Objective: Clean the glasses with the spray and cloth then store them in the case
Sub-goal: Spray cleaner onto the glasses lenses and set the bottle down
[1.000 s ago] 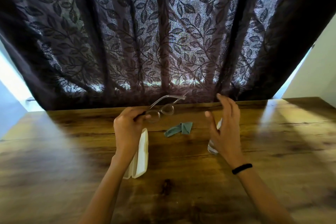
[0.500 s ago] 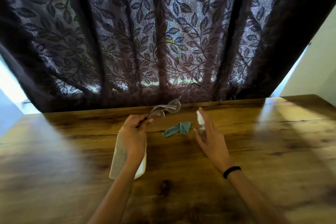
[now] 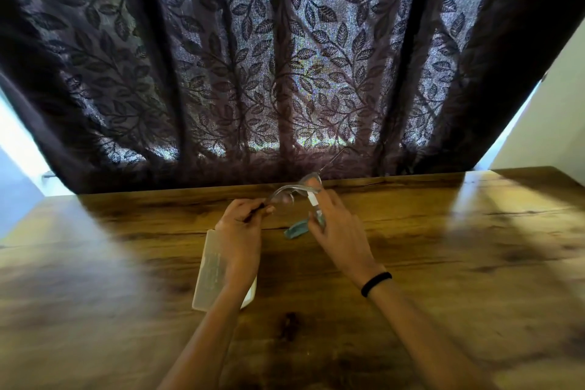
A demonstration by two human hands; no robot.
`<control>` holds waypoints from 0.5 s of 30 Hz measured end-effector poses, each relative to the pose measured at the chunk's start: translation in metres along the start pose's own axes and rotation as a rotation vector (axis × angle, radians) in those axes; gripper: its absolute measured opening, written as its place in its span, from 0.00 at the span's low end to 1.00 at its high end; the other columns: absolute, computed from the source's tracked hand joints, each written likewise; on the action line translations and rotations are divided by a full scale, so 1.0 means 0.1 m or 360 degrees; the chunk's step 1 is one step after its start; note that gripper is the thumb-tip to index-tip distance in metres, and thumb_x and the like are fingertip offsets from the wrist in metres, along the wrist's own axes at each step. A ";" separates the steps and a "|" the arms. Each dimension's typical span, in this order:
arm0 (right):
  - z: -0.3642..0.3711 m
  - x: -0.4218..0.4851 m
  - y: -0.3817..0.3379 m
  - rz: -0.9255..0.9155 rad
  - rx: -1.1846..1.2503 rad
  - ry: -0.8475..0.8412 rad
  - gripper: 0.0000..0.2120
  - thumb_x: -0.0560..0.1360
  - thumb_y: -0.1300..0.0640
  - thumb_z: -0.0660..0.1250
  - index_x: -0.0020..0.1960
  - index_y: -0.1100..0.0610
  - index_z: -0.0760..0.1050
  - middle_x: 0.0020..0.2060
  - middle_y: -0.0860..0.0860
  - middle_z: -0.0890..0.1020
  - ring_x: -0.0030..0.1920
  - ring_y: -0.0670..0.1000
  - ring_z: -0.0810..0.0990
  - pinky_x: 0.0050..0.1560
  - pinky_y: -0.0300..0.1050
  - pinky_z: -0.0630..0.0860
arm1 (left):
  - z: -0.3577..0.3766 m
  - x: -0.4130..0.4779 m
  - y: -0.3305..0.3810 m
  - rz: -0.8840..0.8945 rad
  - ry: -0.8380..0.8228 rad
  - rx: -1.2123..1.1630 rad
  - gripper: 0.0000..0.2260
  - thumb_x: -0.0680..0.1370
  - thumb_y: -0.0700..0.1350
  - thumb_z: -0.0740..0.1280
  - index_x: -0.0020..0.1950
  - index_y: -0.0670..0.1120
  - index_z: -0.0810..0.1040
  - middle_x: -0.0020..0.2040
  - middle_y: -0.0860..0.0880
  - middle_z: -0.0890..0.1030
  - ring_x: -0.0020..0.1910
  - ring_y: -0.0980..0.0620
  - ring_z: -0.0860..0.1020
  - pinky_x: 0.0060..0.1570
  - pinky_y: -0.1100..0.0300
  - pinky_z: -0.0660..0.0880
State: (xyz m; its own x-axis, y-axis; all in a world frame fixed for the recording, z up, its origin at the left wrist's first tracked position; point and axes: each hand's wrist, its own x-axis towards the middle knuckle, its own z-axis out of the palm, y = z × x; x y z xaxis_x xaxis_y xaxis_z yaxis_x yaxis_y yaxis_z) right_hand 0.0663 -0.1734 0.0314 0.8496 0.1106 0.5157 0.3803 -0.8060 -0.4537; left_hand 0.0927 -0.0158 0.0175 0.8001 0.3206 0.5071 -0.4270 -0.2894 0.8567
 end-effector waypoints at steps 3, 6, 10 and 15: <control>-0.05 0.01 0.05 0.0061 0.0120 0.0101 0.29 0.76 0.59 0.62 0.72 0.47 0.54 0.52 0.51 0.75 0.25 0.43 0.67 0.24 0.31 0.68 | -0.01 0.00 -0.02 0.0004 0.0002 0.0022 0.13 0.67 0.34 0.73 0.42 0.53 0.81 0.39 0.59 0.80 0.39 0.64 0.79 0.41 0.74 0.74; -0.11 0.03 0.17 0.0138 0.0074 0.0152 0.28 0.76 0.60 0.62 0.72 0.50 0.55 0.57 0.54 0.74 0.25 0.44 0.67 0.21 0.33 0.64 | -0.02 0.00 -0.04 -0.0011 -0.0001 0.0041 0.13 0.67 0.34 0.73 0.42 0.53 0.81 0.39 0.59 0.80 0.39 0.62 0.80 0.41 0.71 0.75; -0.16 0.07 0.28 0.0229 0.0047 0.0273 0.27 0.75 0.62 0.63 0.71 0.52 0.58 0.56 0.57 0.75 0.28 0.42 0.70 0.25 0.30 0.64 | -0.02 0.01 -0.04 -0.0005 0.0000 0.0044 0.13 0.67 0.34 0.73 0.42 0.53 0.81 0.39 0.59 0.80 0.39 0.63 0.79 0.41 0.72 0.75; -0.22 0.03 0.33 0.0237 0.0264 0.0544 0.31 0.76 0.58 0.64 0.73 0.54 0.51 0.65 0.59 0.69 0.49 0.50 0.75 0.41 0.38 0.74 | -0.04 0.01 -0.05 0.0013 -0.0026 0.0072 0.10 0.68 0.34 0.72 0.44 0.48 0.83 0.39 0.56 0.81 0.39 0.62 0.80 0.42 0.70 0.76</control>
State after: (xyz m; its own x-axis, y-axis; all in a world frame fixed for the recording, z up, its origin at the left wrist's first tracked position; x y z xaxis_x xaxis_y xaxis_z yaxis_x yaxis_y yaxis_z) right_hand 0.0733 -0.2128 0.0339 0.7402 -0.2225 0.6345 0.3397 -0.6906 -0.6385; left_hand 0.0940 -0.0098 0.0138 0.8036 0.3033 0.5121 -0.4143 -0.3326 0.8472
